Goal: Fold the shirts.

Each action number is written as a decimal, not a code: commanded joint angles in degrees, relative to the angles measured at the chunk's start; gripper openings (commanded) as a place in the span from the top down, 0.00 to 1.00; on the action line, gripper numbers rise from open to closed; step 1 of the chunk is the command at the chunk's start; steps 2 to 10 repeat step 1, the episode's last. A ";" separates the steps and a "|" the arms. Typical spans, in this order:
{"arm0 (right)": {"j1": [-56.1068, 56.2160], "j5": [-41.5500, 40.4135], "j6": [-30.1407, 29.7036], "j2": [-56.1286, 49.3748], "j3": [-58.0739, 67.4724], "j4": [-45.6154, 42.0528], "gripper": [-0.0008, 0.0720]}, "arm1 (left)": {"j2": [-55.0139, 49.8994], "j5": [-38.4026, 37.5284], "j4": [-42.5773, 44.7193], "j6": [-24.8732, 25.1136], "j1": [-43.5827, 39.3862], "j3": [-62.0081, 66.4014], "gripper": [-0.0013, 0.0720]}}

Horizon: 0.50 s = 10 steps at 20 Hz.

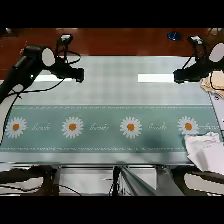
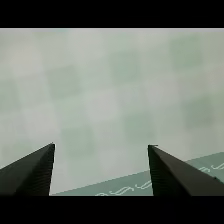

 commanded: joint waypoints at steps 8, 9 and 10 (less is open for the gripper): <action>0.07 0.02 0.00 -0.02 0.04 0.02 0.39 | -0.04 0.02 0.00 0.04 0.00 0.07 0.00; 0.07 0.02 0.00 -0.02 0.04 0.02 0.39 | -0.04 0.02 0.00 0.04 0.00 0.07 0.00; 0.07 0.02 0.00 -0.02 0.04 0.02 0.39 | -0.04 0.02 0.00 0.04 0.00 0.07 0.00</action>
